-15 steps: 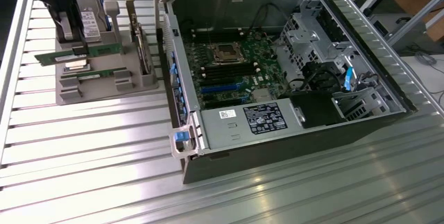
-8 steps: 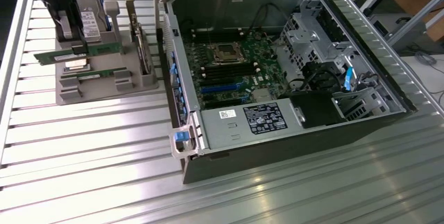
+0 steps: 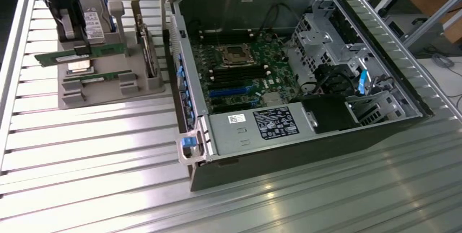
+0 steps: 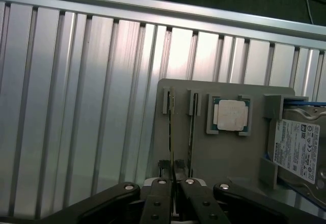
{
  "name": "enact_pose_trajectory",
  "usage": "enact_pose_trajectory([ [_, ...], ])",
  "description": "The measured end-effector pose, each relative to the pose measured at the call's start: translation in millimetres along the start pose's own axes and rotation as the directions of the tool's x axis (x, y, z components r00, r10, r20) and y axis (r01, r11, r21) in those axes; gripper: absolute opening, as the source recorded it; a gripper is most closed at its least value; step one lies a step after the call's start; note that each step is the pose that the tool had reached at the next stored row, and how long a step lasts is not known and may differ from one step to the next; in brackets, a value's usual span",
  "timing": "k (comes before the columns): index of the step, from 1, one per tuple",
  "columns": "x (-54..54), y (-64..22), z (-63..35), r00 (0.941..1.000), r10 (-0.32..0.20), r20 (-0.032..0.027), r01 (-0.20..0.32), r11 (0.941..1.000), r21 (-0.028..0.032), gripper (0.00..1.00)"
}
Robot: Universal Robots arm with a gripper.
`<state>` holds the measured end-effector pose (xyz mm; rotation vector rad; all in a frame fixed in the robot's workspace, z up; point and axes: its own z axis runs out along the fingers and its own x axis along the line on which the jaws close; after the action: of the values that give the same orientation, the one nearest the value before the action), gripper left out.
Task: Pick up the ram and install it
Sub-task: 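Pick up the ram and move it above insertion slot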
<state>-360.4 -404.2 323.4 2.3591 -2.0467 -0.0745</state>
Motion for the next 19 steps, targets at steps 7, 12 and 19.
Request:
enact_pose_trajectory([
  [7, -0.1, 0.1, -2.3, 1.0, 0.0, 0.0, 0.0, 1.0, 0.0, 0.13],
  [12, -0.1, 0.2, -4.2, 1.0, 0.0, 0.0, 0.0, 1.0, 0.0, 0.13],
  [19, -0.2, 0.4, -8.1, 1.0, 0.0, 0.0, 0.0, 1.0, 0.0, 0.13],
])
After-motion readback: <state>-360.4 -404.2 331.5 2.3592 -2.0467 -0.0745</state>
